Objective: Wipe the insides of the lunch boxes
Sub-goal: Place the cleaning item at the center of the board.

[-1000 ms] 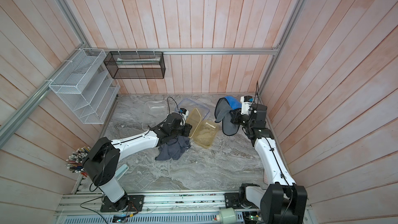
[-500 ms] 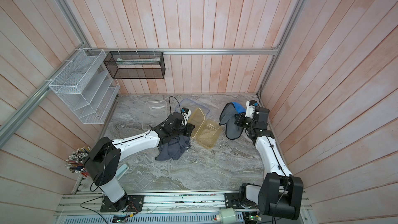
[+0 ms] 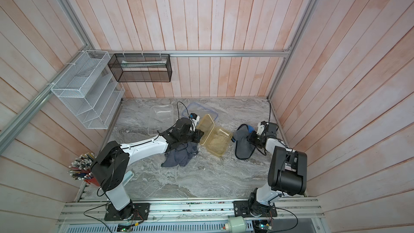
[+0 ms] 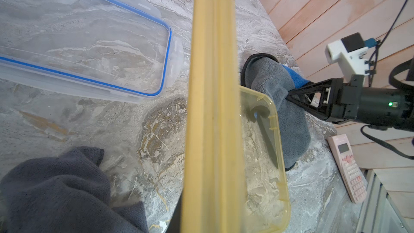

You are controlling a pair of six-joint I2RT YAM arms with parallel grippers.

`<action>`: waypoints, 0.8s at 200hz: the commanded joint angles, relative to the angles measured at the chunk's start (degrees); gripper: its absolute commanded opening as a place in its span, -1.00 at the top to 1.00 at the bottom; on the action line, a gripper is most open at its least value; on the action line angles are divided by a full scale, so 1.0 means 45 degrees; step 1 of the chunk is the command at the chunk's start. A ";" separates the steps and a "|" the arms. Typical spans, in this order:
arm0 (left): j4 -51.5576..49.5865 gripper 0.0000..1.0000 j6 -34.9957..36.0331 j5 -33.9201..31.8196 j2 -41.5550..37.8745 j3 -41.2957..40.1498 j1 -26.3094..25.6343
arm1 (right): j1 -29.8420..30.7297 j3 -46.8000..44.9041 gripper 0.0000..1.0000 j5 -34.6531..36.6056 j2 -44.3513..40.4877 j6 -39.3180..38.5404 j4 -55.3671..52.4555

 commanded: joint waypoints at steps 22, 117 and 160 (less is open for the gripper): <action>0.0583 1.00 -0.0266 0.0153 -0.0114 -0.0211 0.0175 | -0.0056 0.0051 0.15 0.0263 -0.0023 -0.0321 0.0132; 0.0576 1.00 -0.0339 0.0082 -0.0161 -0.0334 0.0372 | -0.0158 0.0247 -0.52 0.0720 -0.1290 -0.0838 -0.0296; 0.0637 1.00 -0.0493 0.0040 -0.0161 -0.0403 0.0516 | -0.0192 -0.0081 -0.97 0.2041 -0.3269 -0.1236 0.0189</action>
